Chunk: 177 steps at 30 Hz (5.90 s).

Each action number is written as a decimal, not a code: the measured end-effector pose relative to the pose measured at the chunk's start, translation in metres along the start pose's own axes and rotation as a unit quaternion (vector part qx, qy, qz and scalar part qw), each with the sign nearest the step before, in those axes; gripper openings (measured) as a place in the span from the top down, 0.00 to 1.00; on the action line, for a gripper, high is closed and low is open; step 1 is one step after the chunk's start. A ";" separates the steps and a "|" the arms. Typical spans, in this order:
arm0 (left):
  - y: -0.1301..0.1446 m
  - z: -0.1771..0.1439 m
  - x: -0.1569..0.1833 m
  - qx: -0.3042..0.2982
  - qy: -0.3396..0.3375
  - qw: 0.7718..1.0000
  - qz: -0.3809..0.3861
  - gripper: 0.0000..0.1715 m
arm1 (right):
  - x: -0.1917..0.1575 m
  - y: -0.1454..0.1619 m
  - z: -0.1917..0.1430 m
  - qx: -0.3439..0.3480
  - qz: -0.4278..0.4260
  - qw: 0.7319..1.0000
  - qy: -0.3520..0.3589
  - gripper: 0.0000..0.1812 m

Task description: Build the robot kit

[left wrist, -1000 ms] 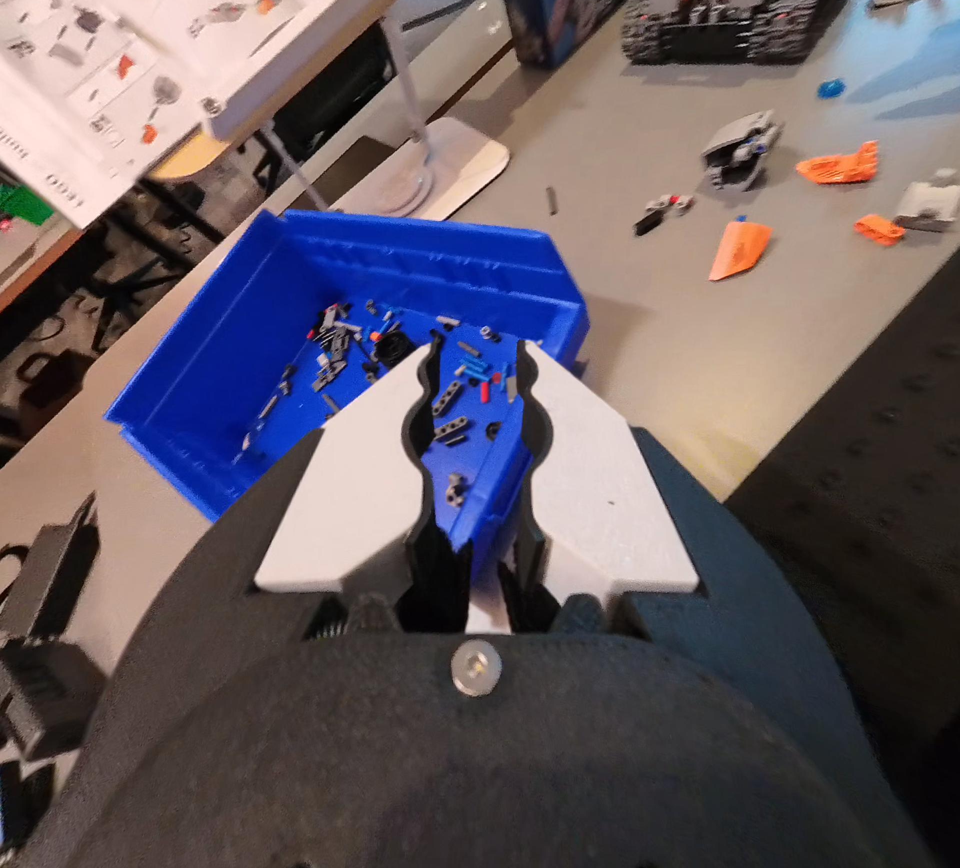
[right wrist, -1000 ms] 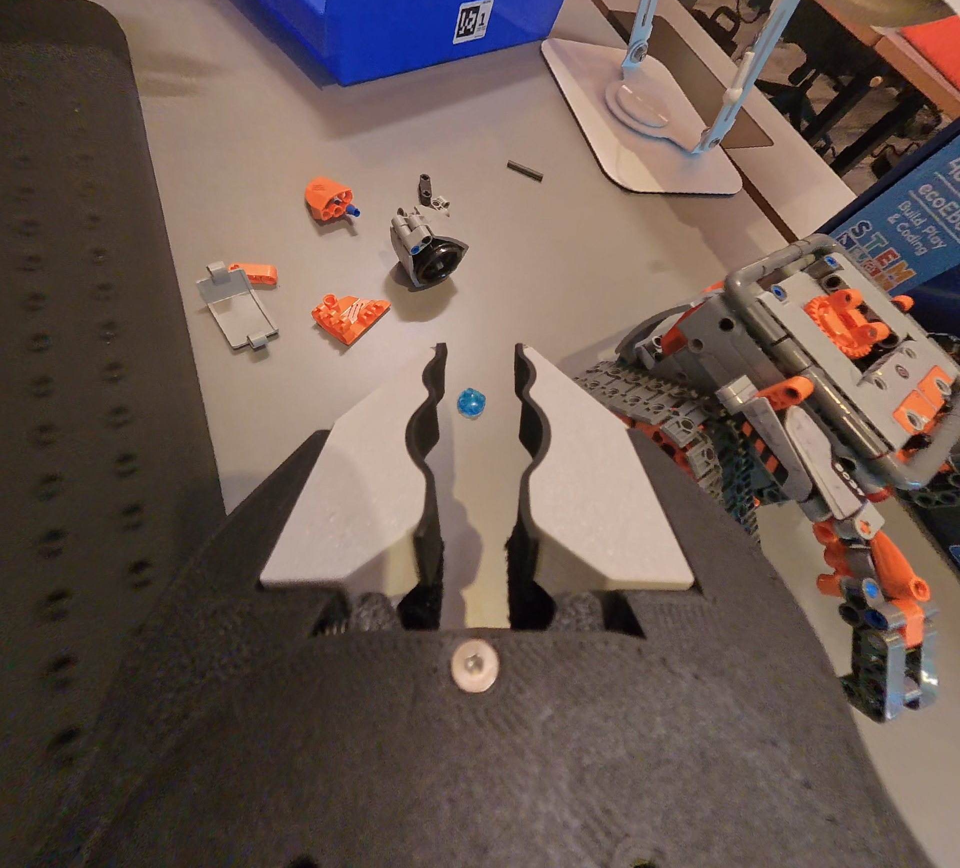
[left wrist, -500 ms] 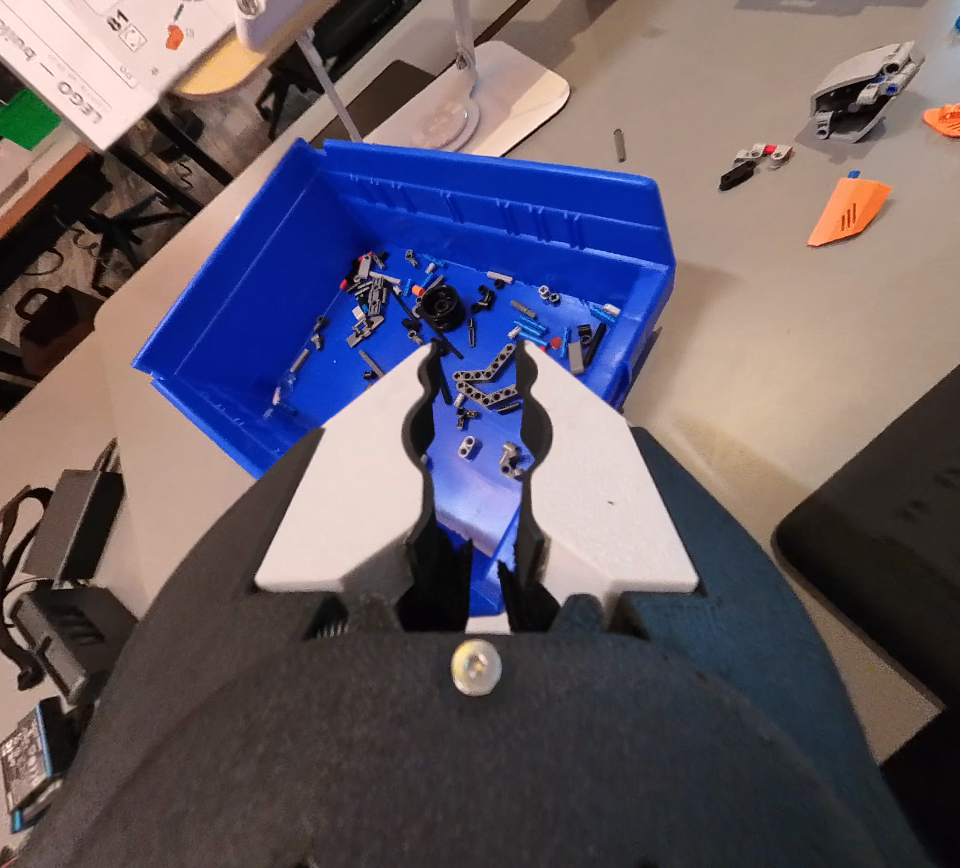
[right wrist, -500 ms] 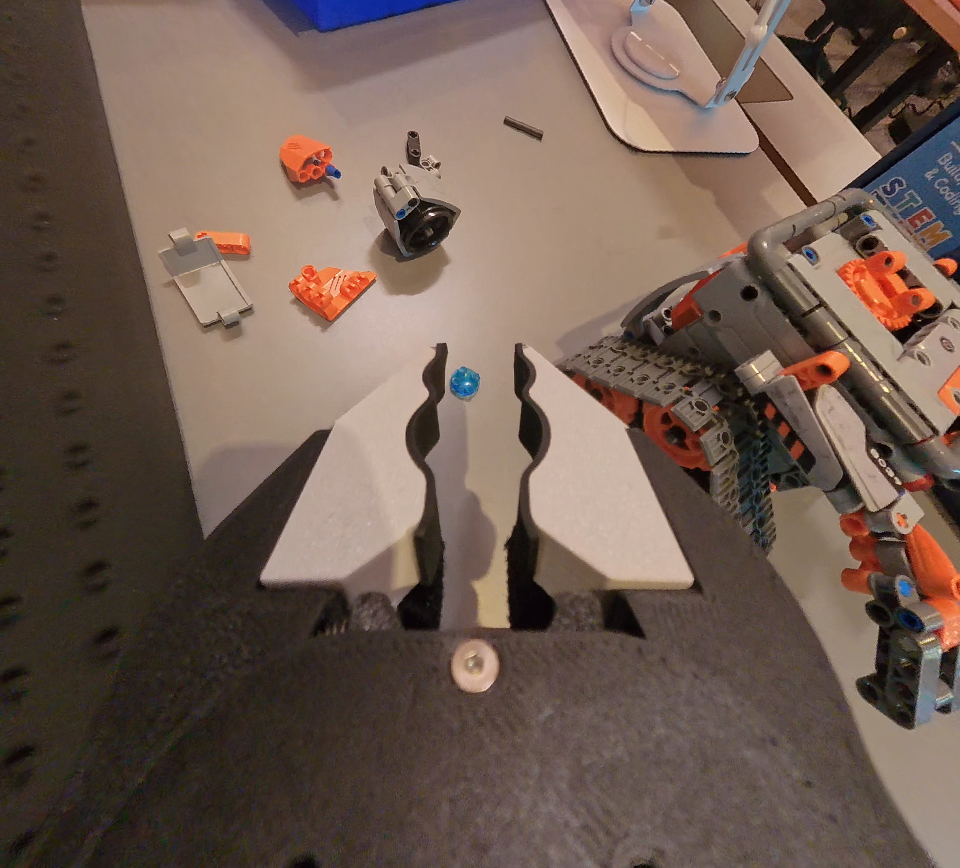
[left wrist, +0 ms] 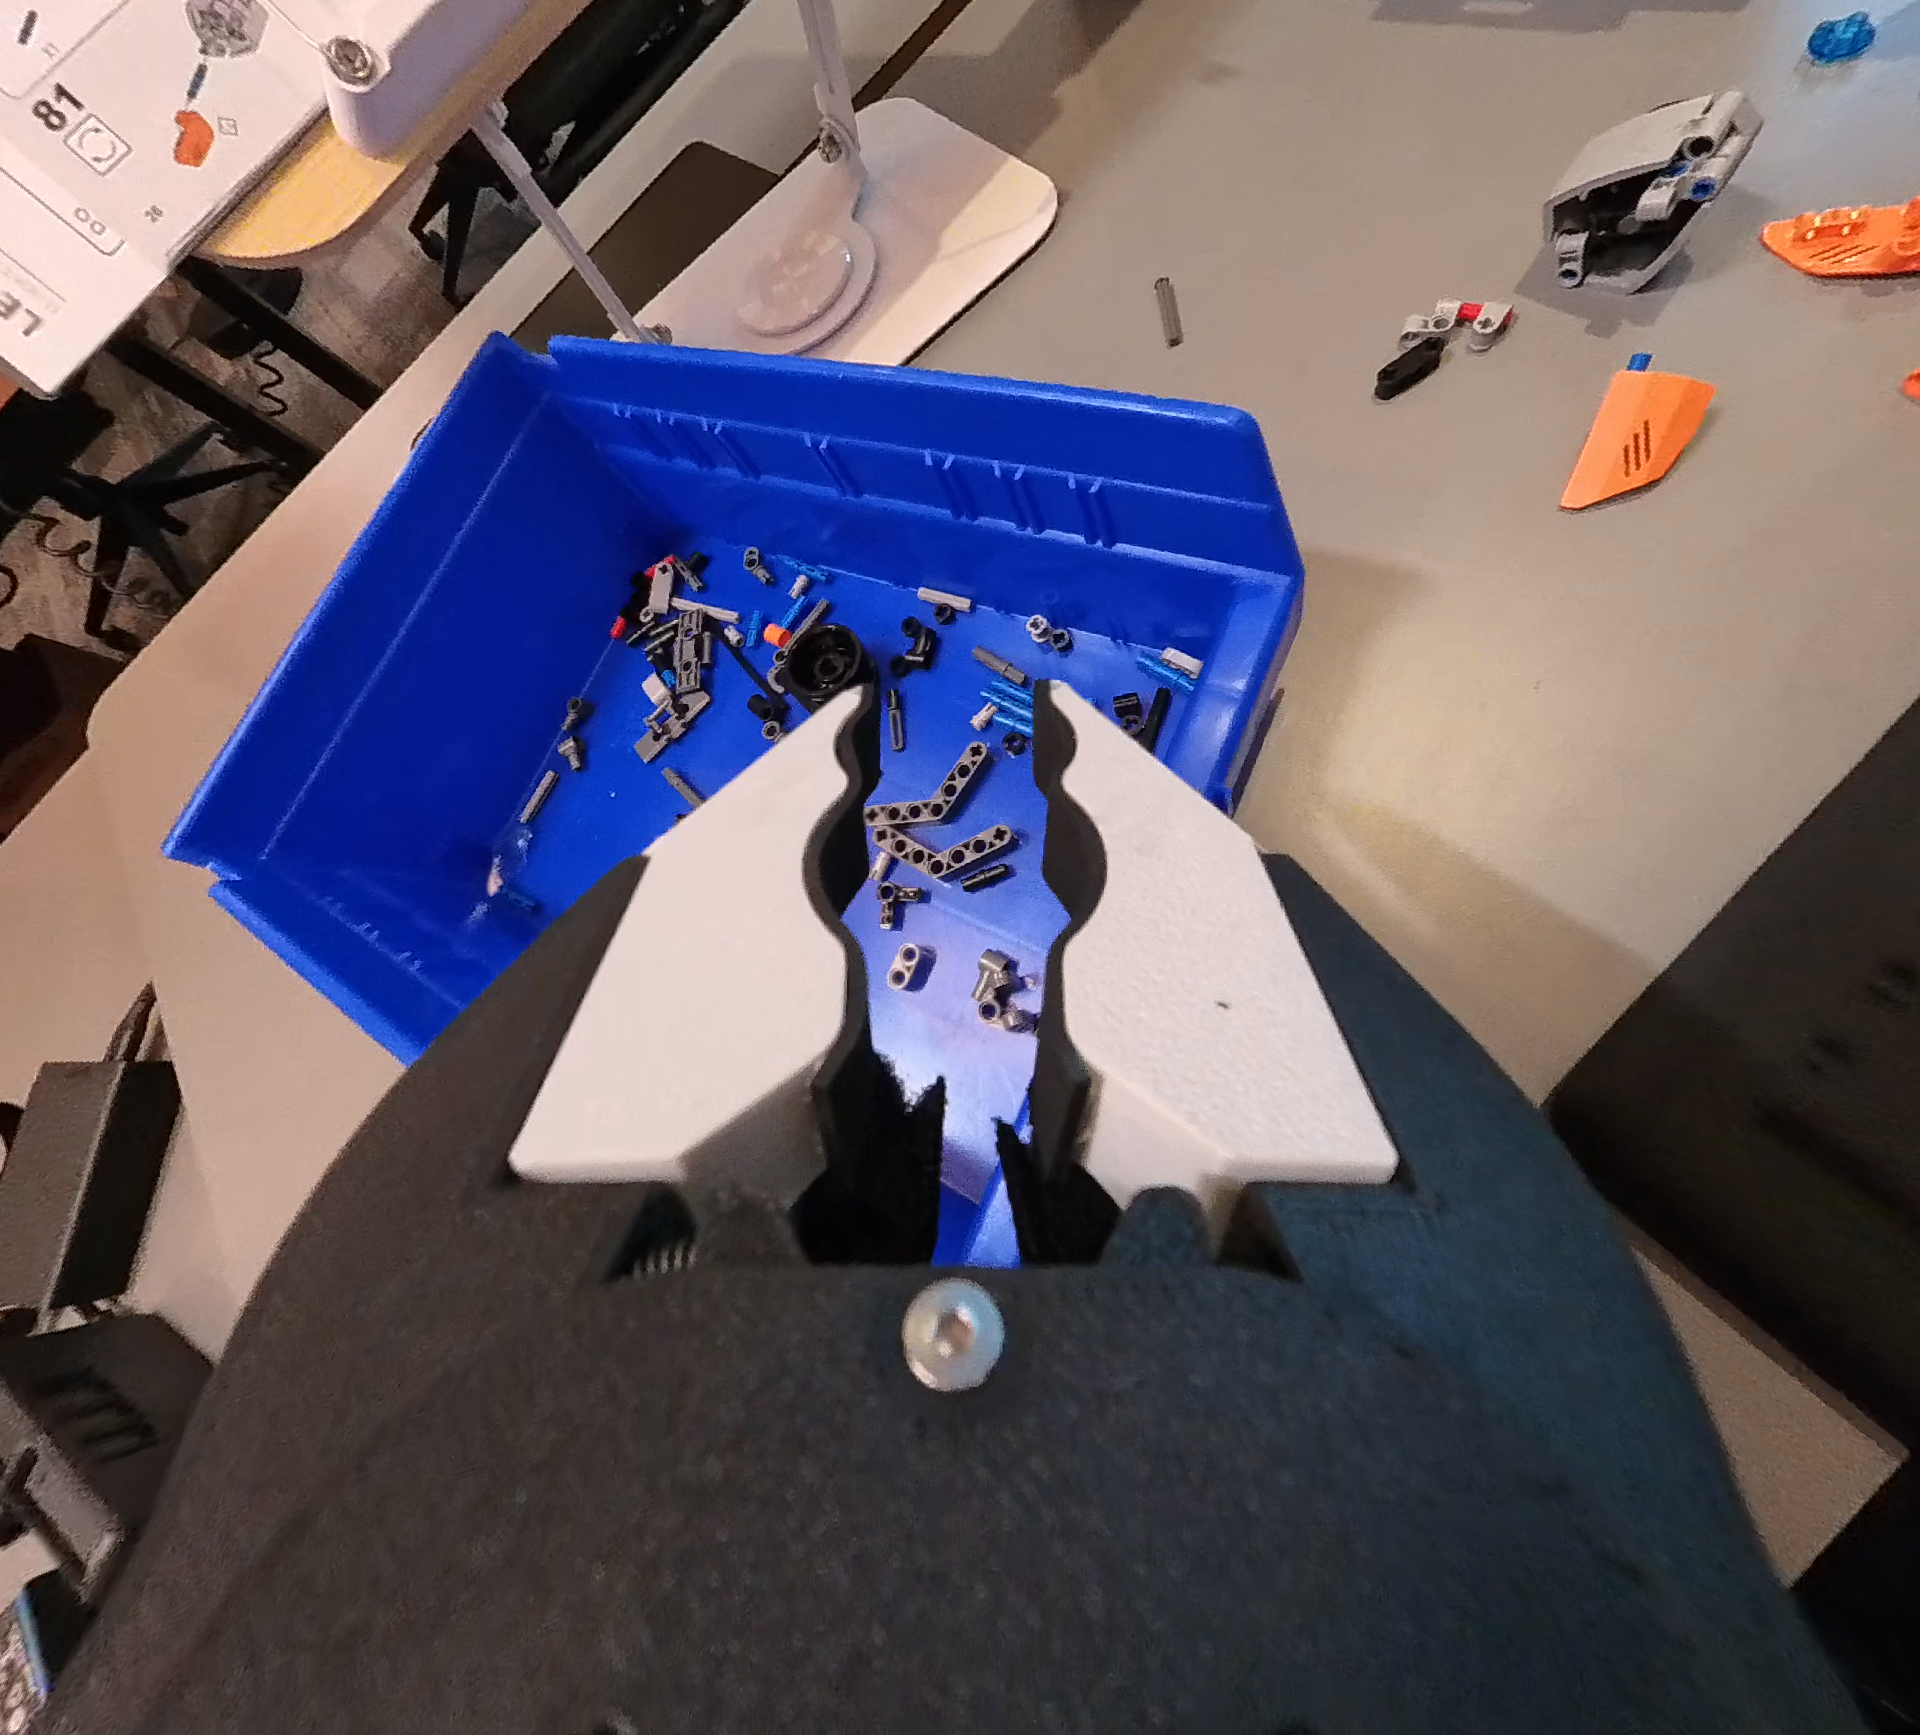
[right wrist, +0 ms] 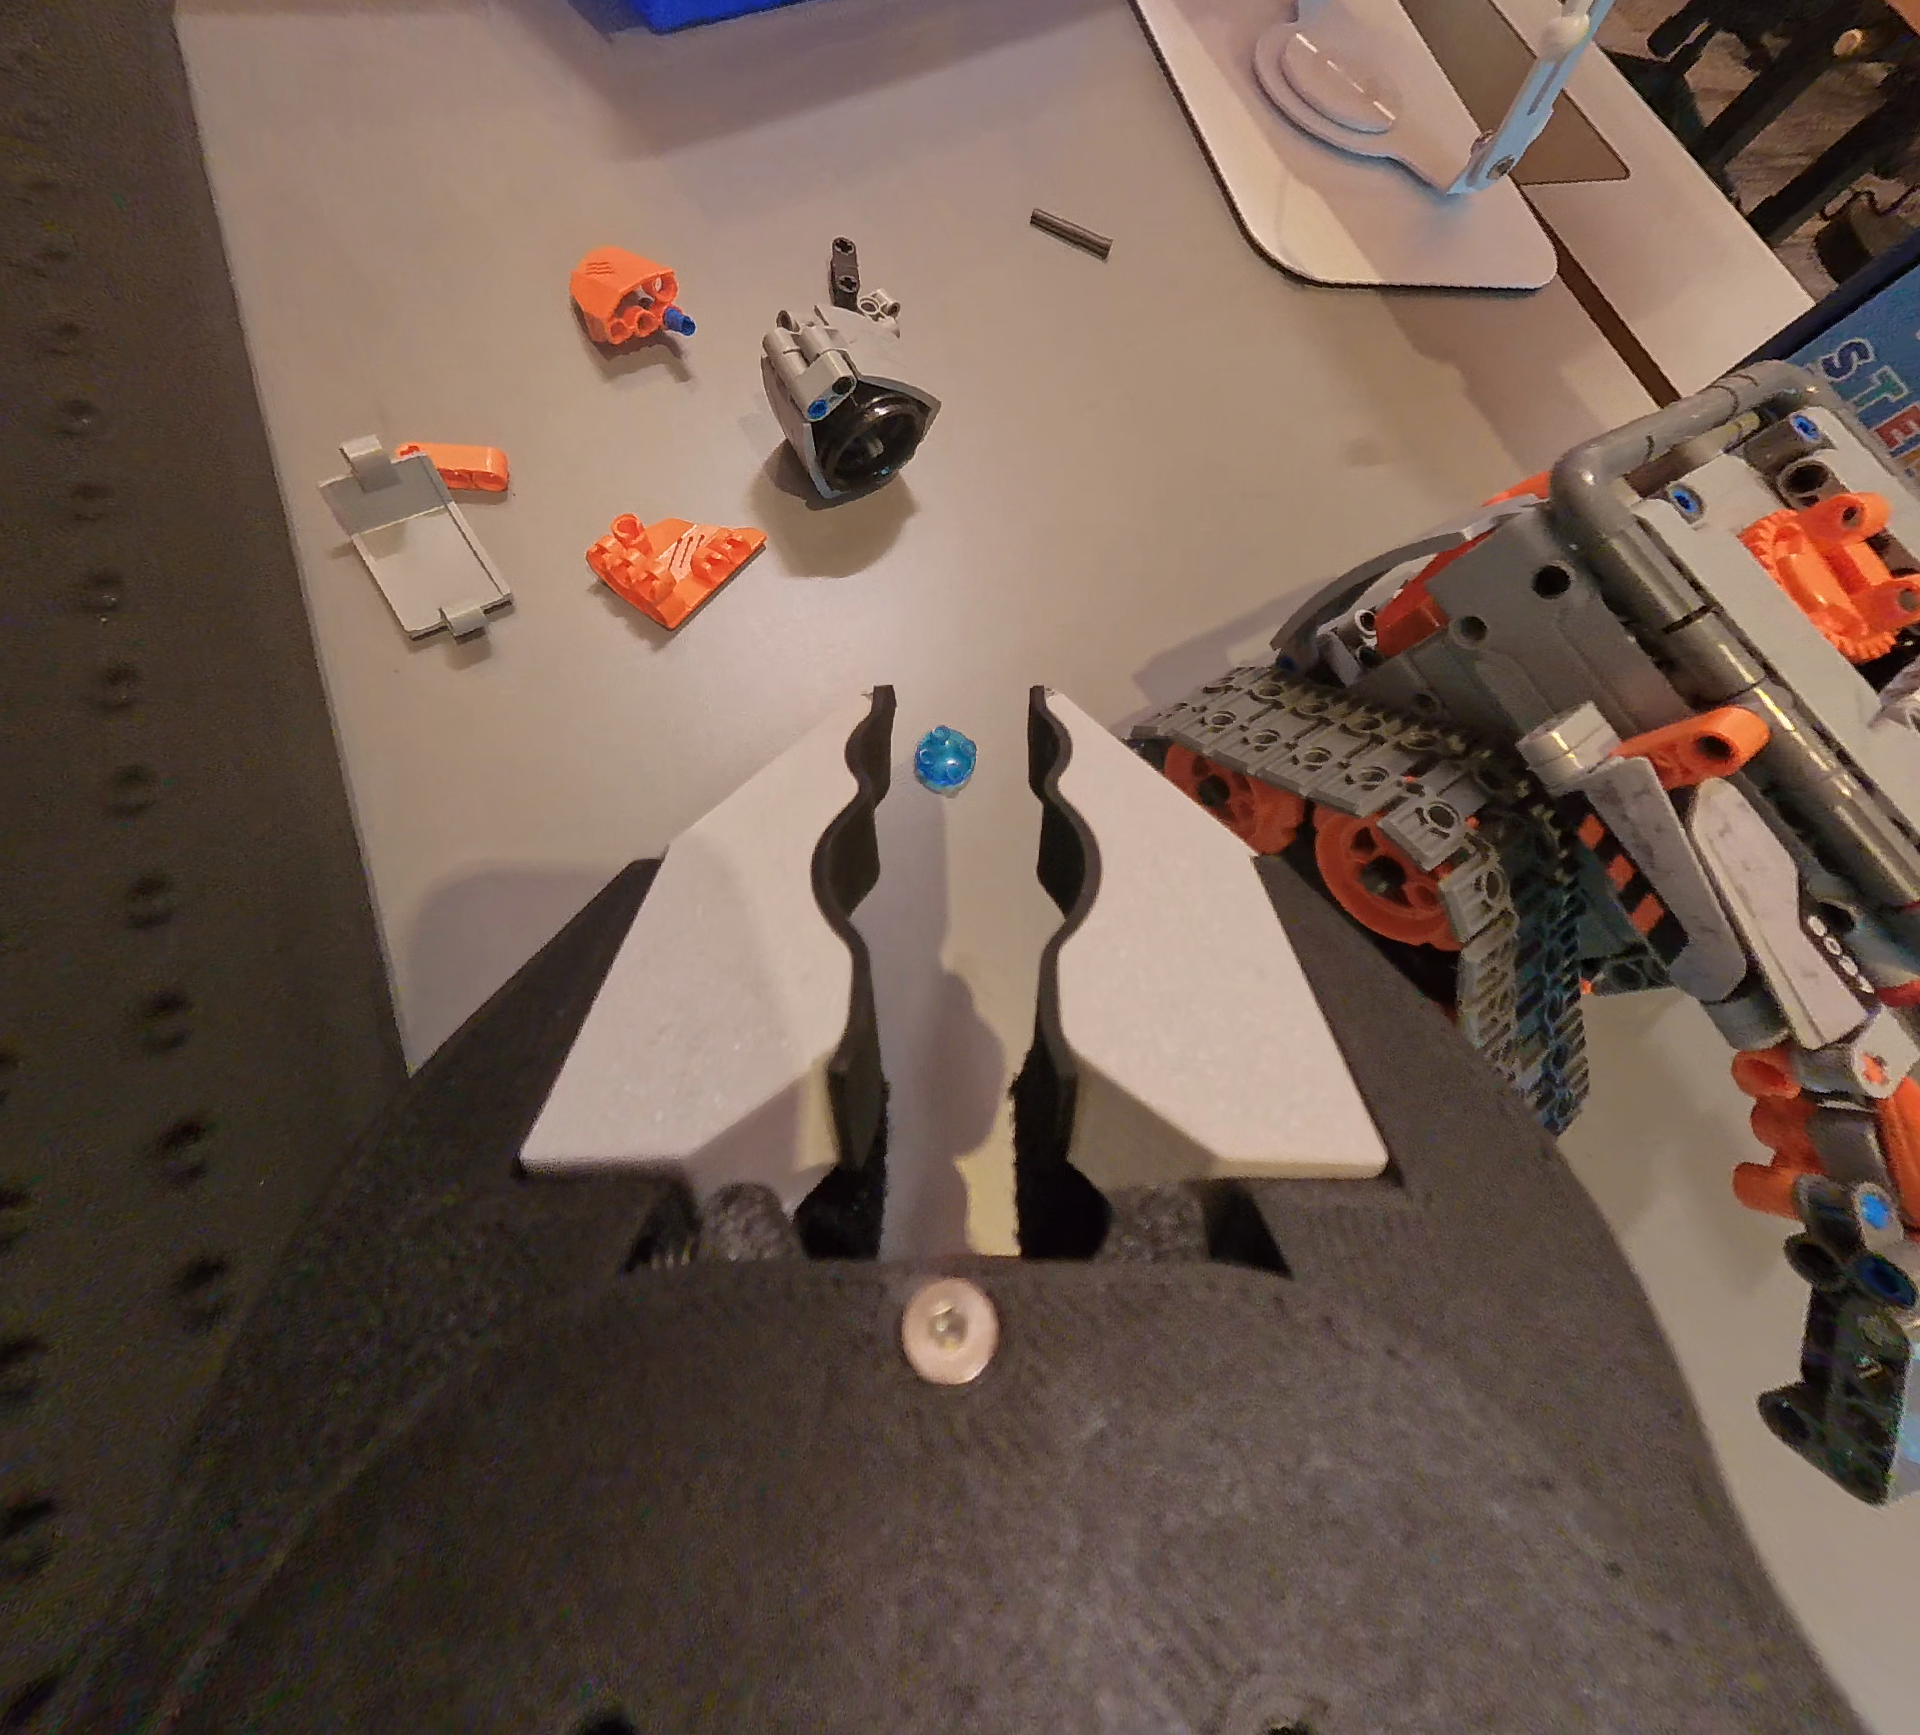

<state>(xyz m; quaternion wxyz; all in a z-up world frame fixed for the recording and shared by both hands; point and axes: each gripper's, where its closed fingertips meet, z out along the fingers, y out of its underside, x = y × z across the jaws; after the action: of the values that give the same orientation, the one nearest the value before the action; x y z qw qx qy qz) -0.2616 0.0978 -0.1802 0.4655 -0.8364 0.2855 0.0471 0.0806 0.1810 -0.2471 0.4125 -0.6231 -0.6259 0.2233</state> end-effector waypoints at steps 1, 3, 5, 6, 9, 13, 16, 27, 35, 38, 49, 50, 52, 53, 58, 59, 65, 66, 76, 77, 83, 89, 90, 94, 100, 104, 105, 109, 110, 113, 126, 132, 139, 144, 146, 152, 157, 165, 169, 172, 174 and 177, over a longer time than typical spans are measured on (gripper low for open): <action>0.000 -0.001 -0.002 -0.001 -0.002 1.000 0.000 0.85 | 0.000 0.000 0.000 0.000 0.000 1.000 0.000 0.87; 0.002 -0.002 -0.004 -0.007 -0.003 1.000 -0.001 0.84 | 0.000 0.000 0.000 0.000 0.000 1.000 -0.002 0.87; 0.003 -0.003 -0.007 -0.012 -0.006 1.000 0.000 0.84 | -0.001 0.001 0.001 -0.001 0.000 1.000 -0.003 0.87; 0.003 -0.003 -0.008 -0.014 -0.006 1.000 0.002 0.84 | -0.001 0.001 0.001 -0.002 0.000 1.000 -0.003 0.87; -0.003 -0.005 -0.012 -0.021 -0.007 1.000 0.012 0.84 | -0.002 0.002 0.002 -0.003 -0.001 1.000 -0.006 0.87; -0.026 -0.005 -0.023 -0.034 0.005 0.998 0.044 0.84 | -0.003 0.005 0.003 -0.009 -0.004 1.000 -0.007 0.87; -0.041 -0.001 -0.037 -0.061 0.013 0.995 0.072 0.84 | -0.003 0.007 0.003 -0.012 -0.005 1.000 -0.008 0.87; 0.039 0.031 -0.032 -0.307 0.150 0.931 0.128 0.83 | -0.003 0.014 0.005 -0.020 -0.006 1.000 -0.012 0.87; 0.116 0.043 -0.019 -0.455 0.228 0.851 0.132 0.86 | -0.004 0.015 0.006 -0.023 -0.011 1.000 -0.015 0.87; 0.129 0.045 -0.015 -0.474 0.235 0.839 0.130 0.87 | -0.004 0.013 0.004 -0.018 -0.012 1.000 -0.015 0.87; 0.123 0.042 -0.023 -0.470 0.214 0.845 0.140 0.97 | -0.004 0.006 -0.005 0.001 -0.021 1.000 -0.006 0.87; 0.116 0.040 -0.024 -0.458 0.207 0.853 0.139 0.97 | -0.005 0.005 -0.005 0.002 -0.022 1.000 -0.006 0.87; 0.095 0.035 -0.027 -0.424 0.188 0.875 0.138 0.97 | -0.006 0.004 -0.006 0.004 -0.026 1.000 -0.006 0.87; 0.081 0.032 -0.026 -0.397 0.178 0.890 0.138 0.97 | -0.006 0.003 -0.006 0.005 -0.027 1.000 -0.006 0.87; -0.006 0.019 0.039 -0.211 0.209 0.940 0.167 0.97 | -0.009 -0.001 -0.007 0.011 -0.034 0.999 -0.006 0.87; -0.017 0.019 0.060 -0.183 0.227 0.940 0.176 0.97 | -0.010 -0.002 -0.007 0.013 -0.035 0.999 -0.007 0.87; -0.057 0.050 0.165 -0.091 0.315 0.933 0.149 0.97 | -0.014 -0.005 -0.008 0.017 -0.042 0.999 -0.010 0.87; -0.060 0.056 0.179 -0.081 0.333 0.929 0.138 0.97 | -0.015 -0.005 -0.008 0.018 -0.043 0.999 -0.011 0.87; -0.039 0.100 0.248 -0.114 0.384 0.907 0.133 0.97 | -0.019 -0.006 -0.009 0.020 -0.053 0.998 -0.015 0.87; -0.038 0.102 0.249 -0.114 0.385 0.907 0.125 0.97 | -0.020 -0.005 -0.009 0.019 -0.053 0.998 -0.016 0.87; -0.036 0.108 0.242 -0.108 0.360 0.919 0.123 0.90 | -0.019 -0.005 -0.009 0.019 -0.054 0.998 -0.016 0.87; -0.038 0.101 0.224 -0.091 0.343 0.928 0.109 0.87 | -0.018 -0.004 -0.010 0.020 -0.053 0.998 -0.014 0.87; -0.041 0.101 0.220 -0.084 0.337 0.931 0.112 0.87 | -0.018 -0.004 -0.010 0.019 -0.053 0.998 -0.014 0.87; -0.048 0.111 0.198 -0.071 0.280 0.947 0.140 0.84 | -0.018 -0.002 -0.007 0.015 -0.051 0.998 -0.016 0.87; -0.066 0.136 0.192 -0.042 0.267 0.947 0.175 0.78 | -0.022 -0.005 0.003 0.012 -0.037 0.999 -0.025 0.86; -0.069 0.154 0.194 -0.054 0.266 0.944 0.187 0.77 | -0.028 -0.011 0.013 0.003 -0.036 0.999 -0.026 0.85; -0.072 0.154 0.197 -0.050 0.273 0.943 0.185 0.78 | -0.028 -0.013 0.016 0.000 -0.036 0.999 -0.024 0.85; -0.071 0.153 0.207 -0.062 0.289 0.937 0.185 0.85 | -0.036 -0.021 0.027 -0.011 -0.039 0.999 -0.032 0.85; -0.067 0.153 0.209 -0.073 0.291 0.936 0.183 0.86 | -0.038 -0.022 0.030 -0.014 -0.039 0.999 -0.035 0.85; -0.066 0.146 0.224 -0.071 0.314 0.930 0.177 0.87 | -0.042 -0.022 0.040 -0.029 -0.037 0.998 -0.042 0.84; -0.085 0.134 0.215 -0.013 0.311 0.933 0.179 0.81 | -0.038 -0.020 0.047 -0.035 0.000 0.999 -0.040 0.83; -0.083 0.142 0.208 -0.032 0.294 0.937 0.183 0.77 | -0.040 -0.021 0.050 -0.037 0.004 0.998 -0.043 0.83; -0.076 0.137 0.222 -0.053 0.327 0.927 0.174 0.79 | -0.045 -0.022 0.058 -0.046 0.004 0.998 -0.046 0.82; -0.078 0.133 0.225 -0.045 0.334 0.925 0.175 0.78 | -0.042 -0.019 0.059 -0.049 0.015 0.998 -0.046 0.82; -0.080 0.135 0.220 -0.038 0.320 0.929 0.181 0.77 | -0.040 -0.018 0.059 -0.050 0.016 0.998 -0.043 0.82; -0.082 0.148 0.215 -0.037 0.295 0.935 0.196 0.70 | -0.037 -0.017 0.060 -0.051 0.022 0.998 -0.038 0.82; -0.084 0.155 0.221 -0.028 0.303 0.932 0.196 0.77 | -0.037 -0.016 0.063 -0.055 0.022 0.998 -0.037 0.82; -0.087 0.158 0.224 -0.012 0.298 0.934 0.199 0.78 | -0.036 -0.017 0.064 -0.053 0.019 0.998 -0.029 0.84; -0.087 0.158 0.225 -0.009 0.298 0.933 0.199 0.78 | -0.037 -0.018 0.063 -0.048 0.016 0.998 -0.030 0.86; -0.087 0.158 0.225 -0.006 0.297 0.934 0.200 0.79 | -0.037 -0.018 0.063 -0.048 0.014 0.998 -0.029 0.86; -0.087 0.158 0.225 -0.006 0.296 0.934 0.201 0.79 | -0.037 -0.018 0.063 -0.048 0.014 0.998 -0.029 0.86; -0.087 0.158 0.225 -0.004 0.296 0.934 0.201 0.79 | -0.037 -0.018 0.063 -0.048 0.014 0.998 -0.029 0.86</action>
<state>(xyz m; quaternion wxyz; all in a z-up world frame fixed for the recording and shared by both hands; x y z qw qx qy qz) 0.0007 0.1628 -0.2809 0.3373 -0.7394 0.5724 -0.1086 0.0156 0.1581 -0.2769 0.3607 -0.6442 -0.6387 0.2169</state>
